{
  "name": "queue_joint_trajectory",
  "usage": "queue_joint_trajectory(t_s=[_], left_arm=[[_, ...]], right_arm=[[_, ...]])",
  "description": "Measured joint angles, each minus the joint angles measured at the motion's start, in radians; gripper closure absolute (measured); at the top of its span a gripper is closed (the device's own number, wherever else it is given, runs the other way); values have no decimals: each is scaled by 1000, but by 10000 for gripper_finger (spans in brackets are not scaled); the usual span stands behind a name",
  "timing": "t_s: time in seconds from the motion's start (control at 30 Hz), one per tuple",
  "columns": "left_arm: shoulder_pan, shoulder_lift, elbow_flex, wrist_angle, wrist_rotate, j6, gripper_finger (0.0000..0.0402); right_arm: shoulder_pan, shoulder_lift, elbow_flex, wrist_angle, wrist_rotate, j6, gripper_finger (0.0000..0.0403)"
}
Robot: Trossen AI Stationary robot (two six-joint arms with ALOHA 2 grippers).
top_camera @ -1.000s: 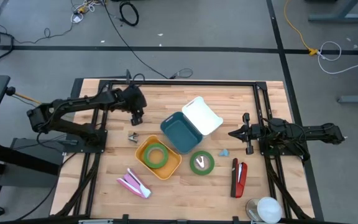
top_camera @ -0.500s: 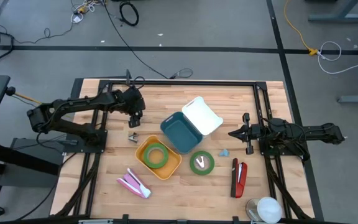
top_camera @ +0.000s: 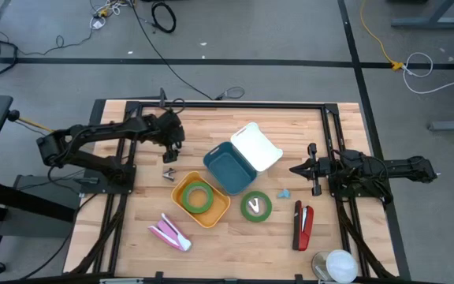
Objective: Pick and place Stapler, Stapler remover, tape
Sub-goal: Put the top light blue staple remover into the blue bin
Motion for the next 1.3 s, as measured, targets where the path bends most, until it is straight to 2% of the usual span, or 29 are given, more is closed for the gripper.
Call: queue_joint_trajectory(t_s=[0.8, 1.17, 1.3], left_arm=[[0, 194, 0, 9, 8, -8, 32], [-1, 206, 0, 14, 8, -34, 33], [-1, 206, 0, 14, 8, -34, 45]], right_arm=[[0, 0, 0, 0, 0, 0, 390], [0, 0, 0, 0, 0, 0, 390], [0, 0, 0, 0, 0, 0, 390]])
